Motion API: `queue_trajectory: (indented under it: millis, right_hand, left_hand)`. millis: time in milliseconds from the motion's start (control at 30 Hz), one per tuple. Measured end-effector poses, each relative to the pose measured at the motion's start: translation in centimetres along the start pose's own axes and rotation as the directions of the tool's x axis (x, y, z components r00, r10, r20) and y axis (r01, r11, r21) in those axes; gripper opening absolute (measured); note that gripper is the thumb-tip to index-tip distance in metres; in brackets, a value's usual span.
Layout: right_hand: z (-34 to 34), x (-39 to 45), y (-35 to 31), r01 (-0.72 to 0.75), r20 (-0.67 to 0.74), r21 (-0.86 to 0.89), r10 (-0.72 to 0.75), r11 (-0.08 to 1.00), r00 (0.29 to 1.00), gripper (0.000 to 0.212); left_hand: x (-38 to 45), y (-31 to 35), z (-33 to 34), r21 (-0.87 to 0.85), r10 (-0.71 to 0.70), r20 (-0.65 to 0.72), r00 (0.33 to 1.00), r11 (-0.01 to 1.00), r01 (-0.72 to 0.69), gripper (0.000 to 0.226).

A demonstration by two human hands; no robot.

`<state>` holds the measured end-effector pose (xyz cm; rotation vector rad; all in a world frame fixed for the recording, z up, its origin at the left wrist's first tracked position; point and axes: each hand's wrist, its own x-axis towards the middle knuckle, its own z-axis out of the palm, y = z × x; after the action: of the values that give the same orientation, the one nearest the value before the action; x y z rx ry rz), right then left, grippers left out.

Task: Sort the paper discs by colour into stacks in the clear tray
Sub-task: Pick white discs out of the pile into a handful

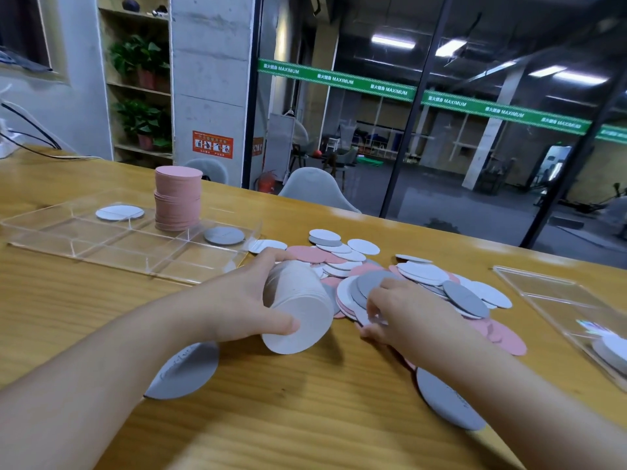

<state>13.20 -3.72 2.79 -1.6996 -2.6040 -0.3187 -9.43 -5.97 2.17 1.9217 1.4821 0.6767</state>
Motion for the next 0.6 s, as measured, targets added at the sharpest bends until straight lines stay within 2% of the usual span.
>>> queue_trajectory:
  millis: [167,333,500,600]
  right_hand:
    - [0.0,0.2,0.6,-0.003,-0.002,0.054,0.003,0.999,1.0,0.023]
    - [0.1,0.1,0.9,-0.022,0.011,0.08,0.021,0.997,1.0,0.032]
    - [-0.1,-0.1,1.3,-0.088,0.015,0.181,0.086,0.98,0.996,0.033]
    - [-0.4,-0.2,0.6,-0.03,-0.029,0.004,0.03,1.0,0.999,0.029]
  left_hand:
    - [-0.2,0.2,-0.1,-0.016,0.078,0.026,0.997,0.997,-0.078,0.079]
    - [0.0,-0.1,-0.1,-0.019,0.099,0.048,0.994,0.995,-0.099,0.066]
    - [0.1,-0.2,-0.1,-0.024,0.092,0.047,0.995,0.996,-0.091,0.067]
    - [0.1,-0.2,-0.1,-0.025,0.099,0.048,0.994,0.995,-0.098,0.067]
